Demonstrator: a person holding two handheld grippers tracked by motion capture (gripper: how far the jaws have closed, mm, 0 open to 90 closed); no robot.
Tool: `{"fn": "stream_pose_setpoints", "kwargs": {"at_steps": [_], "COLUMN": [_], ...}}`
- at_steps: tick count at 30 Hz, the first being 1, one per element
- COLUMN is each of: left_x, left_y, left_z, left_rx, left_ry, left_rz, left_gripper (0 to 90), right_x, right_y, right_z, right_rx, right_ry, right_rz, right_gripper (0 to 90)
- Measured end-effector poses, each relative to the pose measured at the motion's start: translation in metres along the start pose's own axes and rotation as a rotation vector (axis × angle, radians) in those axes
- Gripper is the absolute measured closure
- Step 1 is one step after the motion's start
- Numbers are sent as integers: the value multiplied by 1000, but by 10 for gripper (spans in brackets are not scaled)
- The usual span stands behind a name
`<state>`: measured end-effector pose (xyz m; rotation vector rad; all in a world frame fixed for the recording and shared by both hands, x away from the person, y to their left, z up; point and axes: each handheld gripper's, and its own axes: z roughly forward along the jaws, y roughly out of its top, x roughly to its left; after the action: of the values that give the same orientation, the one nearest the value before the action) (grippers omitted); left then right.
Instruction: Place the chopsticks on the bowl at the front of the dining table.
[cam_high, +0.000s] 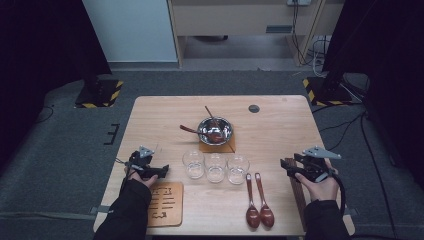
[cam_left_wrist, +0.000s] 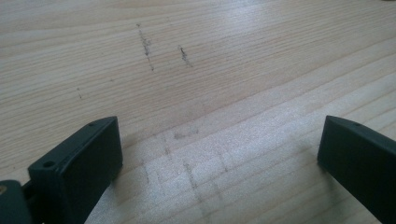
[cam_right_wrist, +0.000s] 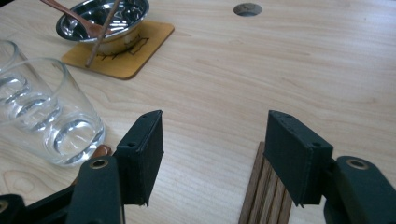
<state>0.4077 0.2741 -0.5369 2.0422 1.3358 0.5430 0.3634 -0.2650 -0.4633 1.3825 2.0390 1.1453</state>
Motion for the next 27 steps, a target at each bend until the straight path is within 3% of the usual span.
{"fn": "stream_pose_setpoints", "kwargs": {"at_steps": [27], "left_x": [0], "left_y": [0], "left_z": [0], "left_rx": [0], "left_ry": [2], "left_rz": [-1], "left_gripper": [0], "right_x": [-5], "right_y": [-30], "right_z": [5], "right_rx": [76], "right_ry": [5], "right_rz": [34], "right_gripper": [414]}}
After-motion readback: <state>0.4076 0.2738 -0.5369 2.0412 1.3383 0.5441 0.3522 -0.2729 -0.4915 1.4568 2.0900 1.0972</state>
